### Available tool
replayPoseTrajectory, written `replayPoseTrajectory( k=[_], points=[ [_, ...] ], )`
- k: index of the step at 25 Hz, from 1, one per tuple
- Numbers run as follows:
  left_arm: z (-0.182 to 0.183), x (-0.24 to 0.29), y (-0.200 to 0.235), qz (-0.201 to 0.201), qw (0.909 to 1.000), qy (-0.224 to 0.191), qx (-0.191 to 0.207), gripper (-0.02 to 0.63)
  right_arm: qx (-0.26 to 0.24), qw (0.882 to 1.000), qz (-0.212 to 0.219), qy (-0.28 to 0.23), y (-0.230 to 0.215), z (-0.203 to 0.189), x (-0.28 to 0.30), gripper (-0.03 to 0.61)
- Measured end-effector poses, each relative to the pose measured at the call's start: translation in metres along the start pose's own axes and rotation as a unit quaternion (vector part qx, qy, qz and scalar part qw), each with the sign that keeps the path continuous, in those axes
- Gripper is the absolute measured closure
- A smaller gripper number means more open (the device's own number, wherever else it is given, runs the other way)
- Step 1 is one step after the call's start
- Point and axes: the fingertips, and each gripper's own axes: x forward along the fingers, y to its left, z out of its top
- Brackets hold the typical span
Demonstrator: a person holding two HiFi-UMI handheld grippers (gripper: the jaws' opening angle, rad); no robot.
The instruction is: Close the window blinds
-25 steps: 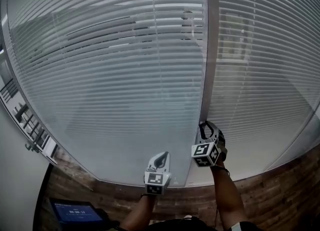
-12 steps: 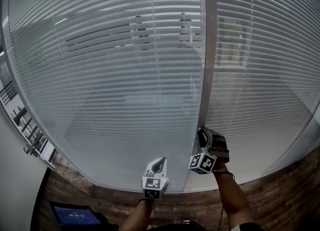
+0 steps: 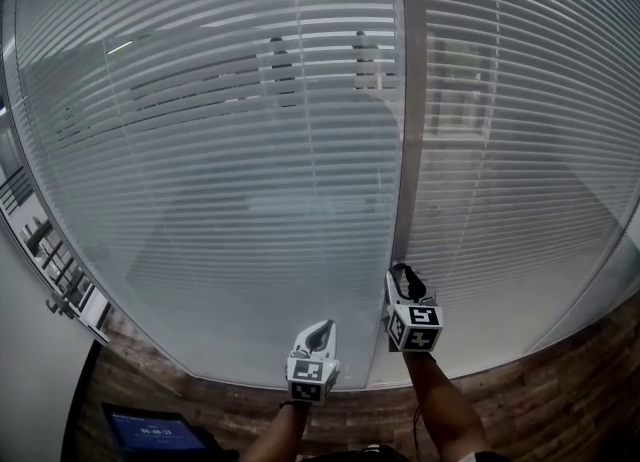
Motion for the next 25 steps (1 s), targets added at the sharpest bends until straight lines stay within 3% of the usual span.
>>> replayPoseTrajectory(
  k=[3, 6, 11, 15, 19, 22, 25],
  points=[
    [-0.006, 0.001, -0.005, -0.006, 1.0, 0.007, 0.003, 0.614, 0.074, 0.997, -0.013, 0.005, -0.005, 0.006, 0.002, 0.428],
    [-0.006, 0.0, -0.006, -0.006, 1.0, 0.007, 0.002, 0.614, 0.117, 0.993, -0.02, 0.007, -0.011, 0.009, 0.001, 0.444],
    [-0.004, 0.0, 0.001, 0.002, 1.0, 0.004, 0.003, 0.614, 0.107, 0.994, -0.008, -0.002, -0.012, 0.007, 0.004, 0.448],
    [-0.002, -0.001, 0.003, 0.006, 1.0, 0.002, 0.001, 0.614, -0.002, 1.0, -0.024, -0.012, -0.009, 0.007, 0.006, 0.449],
    [-0.002, 0.0, -0.003, 0.004, 0.9996, 0.008, 0.027, 0.614, -0.106, 0.994, -0.036, -0.011, -0.004, 0.008, 0.006, 0.451],
    [0.003, -0.001, -0.007, -0.004, 0.9995, 0.012, 0.029, 0.614, -0.173, 0.984, -0.038, 0.0, 0.0, 0.007, 0.006, 0.451],
    [0.005, 0.0, -0.006, -0.006, 0.9994, 0.011, 0.032, 0.614, -0.262, 0.964, -0.041, 0.01, 0.004, 0.007, 0.006, 0.451]
  ],
)
